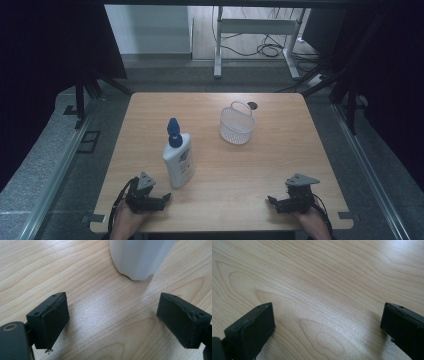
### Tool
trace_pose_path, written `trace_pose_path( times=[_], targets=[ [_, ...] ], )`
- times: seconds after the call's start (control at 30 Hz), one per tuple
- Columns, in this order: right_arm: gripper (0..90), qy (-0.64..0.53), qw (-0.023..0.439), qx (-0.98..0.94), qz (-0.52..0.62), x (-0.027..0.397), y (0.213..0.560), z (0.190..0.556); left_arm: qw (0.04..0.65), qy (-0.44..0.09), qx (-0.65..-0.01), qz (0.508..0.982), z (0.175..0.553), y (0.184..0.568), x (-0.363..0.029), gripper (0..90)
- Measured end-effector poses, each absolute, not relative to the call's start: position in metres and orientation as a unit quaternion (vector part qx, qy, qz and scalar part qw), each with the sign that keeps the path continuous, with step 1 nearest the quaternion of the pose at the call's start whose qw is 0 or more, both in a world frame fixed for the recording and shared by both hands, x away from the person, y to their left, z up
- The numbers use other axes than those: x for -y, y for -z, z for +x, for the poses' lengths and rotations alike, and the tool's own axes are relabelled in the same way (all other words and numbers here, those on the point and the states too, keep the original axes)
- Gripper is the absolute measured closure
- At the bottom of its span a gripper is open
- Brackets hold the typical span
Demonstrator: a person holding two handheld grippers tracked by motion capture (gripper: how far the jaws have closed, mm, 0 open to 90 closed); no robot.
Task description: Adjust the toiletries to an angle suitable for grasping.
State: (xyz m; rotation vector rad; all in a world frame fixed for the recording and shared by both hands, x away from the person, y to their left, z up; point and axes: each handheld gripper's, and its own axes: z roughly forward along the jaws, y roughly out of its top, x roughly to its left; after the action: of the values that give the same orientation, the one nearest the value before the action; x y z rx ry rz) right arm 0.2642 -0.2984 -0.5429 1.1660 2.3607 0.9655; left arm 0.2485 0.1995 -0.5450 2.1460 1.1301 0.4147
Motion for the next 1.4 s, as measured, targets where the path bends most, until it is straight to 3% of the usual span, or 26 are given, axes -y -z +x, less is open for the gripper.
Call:
trace_pose_path(
  times=[1.0,1.4],
  targets=[
    [0.0,-0.34,0.167,-0.83,0.41,0.2985,0.5429,0.2641,0.333,-0.157,-0.432,0.824,0.2513,0.5443,-0.1997,10.3],
    [0.0,-0.34,0.167,-0.83,0.41,0.2985,0.5429,0.2641,0.322,-0.151,-0.438,0.826,0.2518,0.54,-0.1961,16.4]
  ],
)
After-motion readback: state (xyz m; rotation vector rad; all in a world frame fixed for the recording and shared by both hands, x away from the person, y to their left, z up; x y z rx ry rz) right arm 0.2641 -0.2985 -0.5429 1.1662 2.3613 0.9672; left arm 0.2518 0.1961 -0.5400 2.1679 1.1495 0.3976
